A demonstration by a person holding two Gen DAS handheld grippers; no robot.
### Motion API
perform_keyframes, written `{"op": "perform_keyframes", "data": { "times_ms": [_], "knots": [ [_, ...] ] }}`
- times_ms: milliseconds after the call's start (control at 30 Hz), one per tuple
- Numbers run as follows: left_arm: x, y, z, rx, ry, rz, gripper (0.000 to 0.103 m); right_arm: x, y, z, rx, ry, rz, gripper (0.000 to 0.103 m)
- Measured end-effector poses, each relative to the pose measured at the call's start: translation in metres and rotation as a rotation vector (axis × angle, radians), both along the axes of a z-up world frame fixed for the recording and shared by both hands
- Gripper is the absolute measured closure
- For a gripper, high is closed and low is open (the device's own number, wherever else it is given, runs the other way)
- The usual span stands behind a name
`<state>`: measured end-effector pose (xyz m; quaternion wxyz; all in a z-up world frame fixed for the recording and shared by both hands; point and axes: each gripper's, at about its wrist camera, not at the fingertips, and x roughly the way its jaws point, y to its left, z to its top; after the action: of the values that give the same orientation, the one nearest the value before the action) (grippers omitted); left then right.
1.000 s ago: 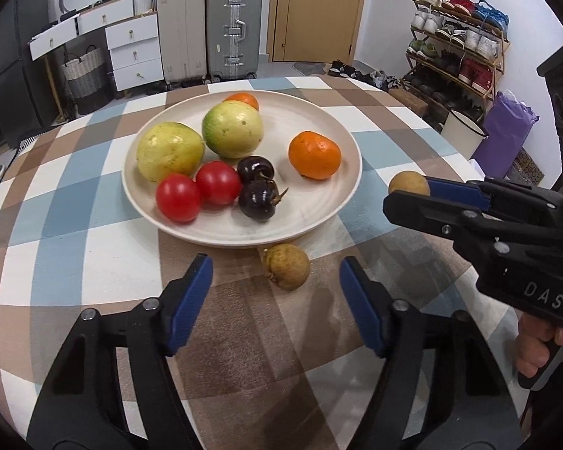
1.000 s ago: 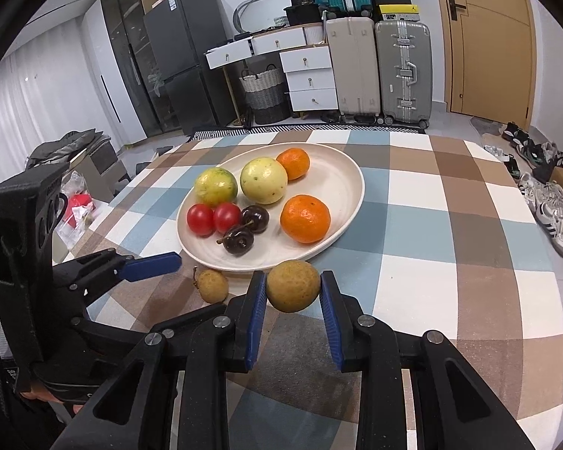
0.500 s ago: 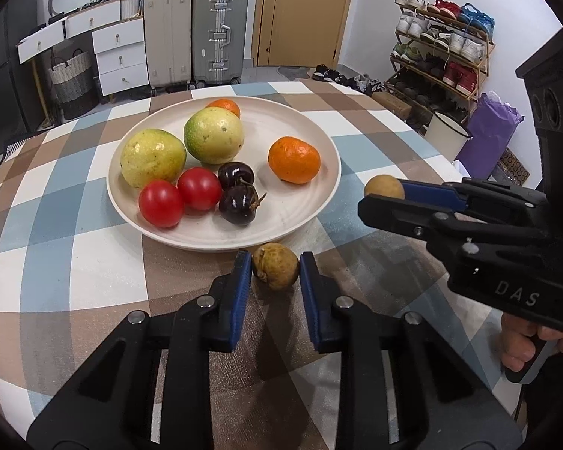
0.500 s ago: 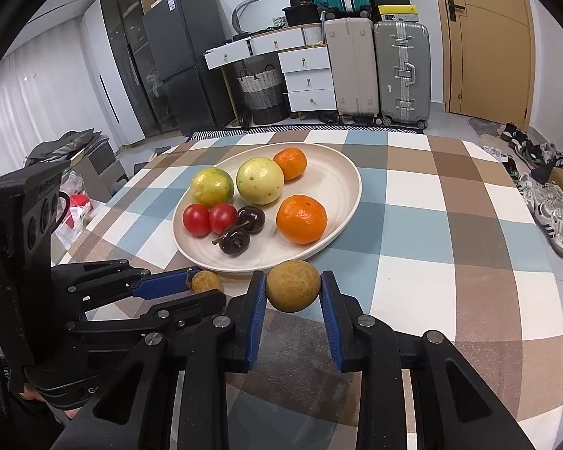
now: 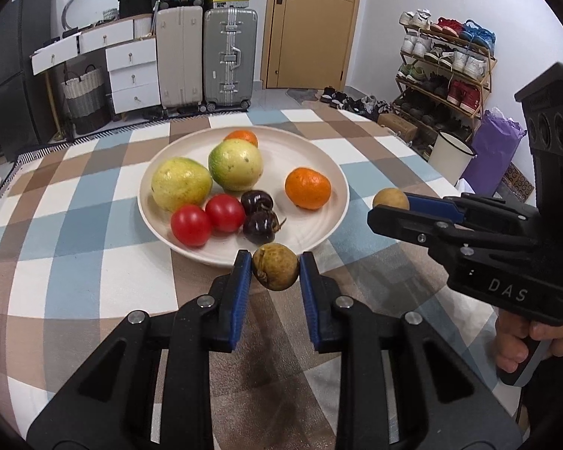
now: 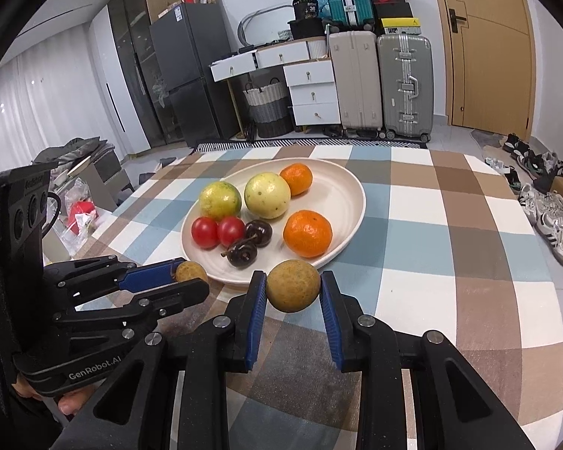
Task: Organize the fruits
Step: 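Carry both kiwis onto the plate and open both tools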
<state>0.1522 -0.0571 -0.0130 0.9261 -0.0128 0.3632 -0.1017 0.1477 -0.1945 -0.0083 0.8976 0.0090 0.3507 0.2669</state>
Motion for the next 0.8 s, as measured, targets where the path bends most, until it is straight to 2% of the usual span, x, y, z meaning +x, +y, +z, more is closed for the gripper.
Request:
{"op": "perform_keyframes", "data": {
  "times_ms": [200,500,800],
  "knots": [
    [0.0,0.003,0.018,0.009,-0.041,0.003,0.08,0.003,-0.002,0.012,0.031,-0.01,0.009,0.074],
    [0.006,0.011,0.04,0.011,-0.079,0.018,0.08,0.01,0.004,0.034,0.019,-0.045,0.025,0.074],
    [0.022,0.025,0.057,-0.02,-0.108,0.041,0.08,0.031,0.015,0.056,0.006,-0.066,0.043,0.074]
  ]
}}
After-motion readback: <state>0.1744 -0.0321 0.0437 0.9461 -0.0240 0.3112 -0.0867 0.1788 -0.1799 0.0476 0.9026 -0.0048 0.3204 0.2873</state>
